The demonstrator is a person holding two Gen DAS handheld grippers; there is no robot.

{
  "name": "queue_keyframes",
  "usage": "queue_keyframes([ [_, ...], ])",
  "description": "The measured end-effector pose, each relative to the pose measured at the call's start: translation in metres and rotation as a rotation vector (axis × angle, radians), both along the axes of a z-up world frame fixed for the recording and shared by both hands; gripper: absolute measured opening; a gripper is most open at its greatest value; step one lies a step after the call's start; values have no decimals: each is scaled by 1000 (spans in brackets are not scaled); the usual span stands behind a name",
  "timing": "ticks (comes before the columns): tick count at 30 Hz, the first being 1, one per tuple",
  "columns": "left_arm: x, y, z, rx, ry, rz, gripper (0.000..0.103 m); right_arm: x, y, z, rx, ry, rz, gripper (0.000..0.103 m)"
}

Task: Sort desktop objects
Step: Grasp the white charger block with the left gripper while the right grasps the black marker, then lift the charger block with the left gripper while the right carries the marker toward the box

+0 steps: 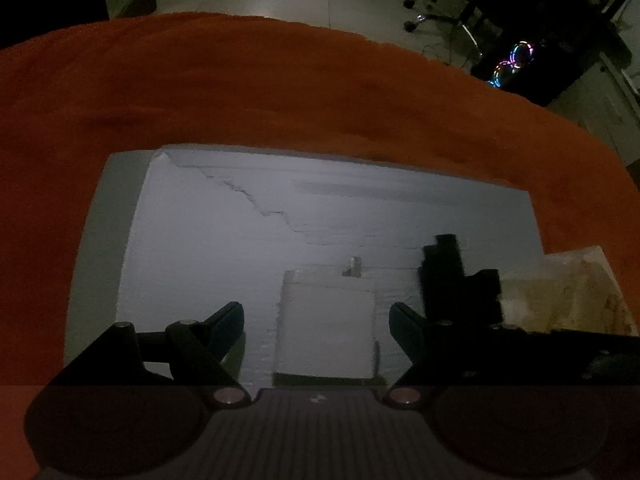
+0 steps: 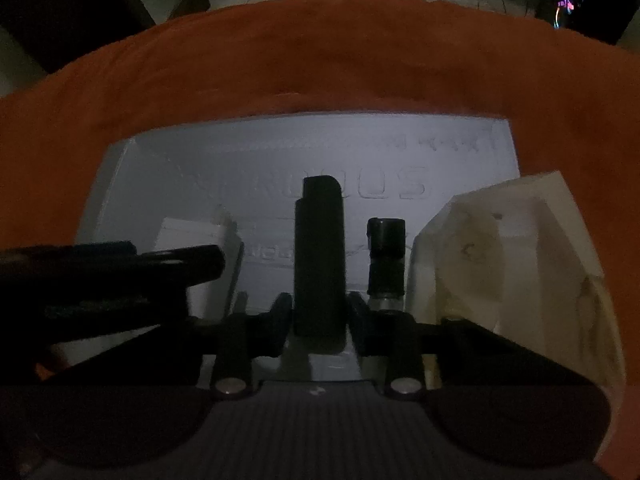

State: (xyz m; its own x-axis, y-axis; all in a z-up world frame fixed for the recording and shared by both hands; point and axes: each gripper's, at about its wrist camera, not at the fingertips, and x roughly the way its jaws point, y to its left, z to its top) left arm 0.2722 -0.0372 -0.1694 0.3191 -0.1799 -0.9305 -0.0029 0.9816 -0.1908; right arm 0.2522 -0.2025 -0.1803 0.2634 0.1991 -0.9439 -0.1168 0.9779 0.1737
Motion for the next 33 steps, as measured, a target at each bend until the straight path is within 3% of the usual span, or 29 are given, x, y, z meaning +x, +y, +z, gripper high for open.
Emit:
queue_keyframes([
  [3, 0, -2, -1, -6, 3, 7, 77, -7, -1, -1, 9, 11, -22, 29],
  [7, 0, -3, -2, 21, 10, 12, 62, -13, 8, 5, -35, 8, -13, 29],
  [12, 2, -3, -6, 3, 37, 12, 53, -9, 8, 14, -77, 22, 6, 29],
  [19, 2, 1, 2, 60, 44, 18, 52, -14, -3, 33, -56, 2, -15, 28],
  [33, -32, 36, 57, 37, -16, 45, 52, -41, -9, 77, -18, -43, -43, 28],
])
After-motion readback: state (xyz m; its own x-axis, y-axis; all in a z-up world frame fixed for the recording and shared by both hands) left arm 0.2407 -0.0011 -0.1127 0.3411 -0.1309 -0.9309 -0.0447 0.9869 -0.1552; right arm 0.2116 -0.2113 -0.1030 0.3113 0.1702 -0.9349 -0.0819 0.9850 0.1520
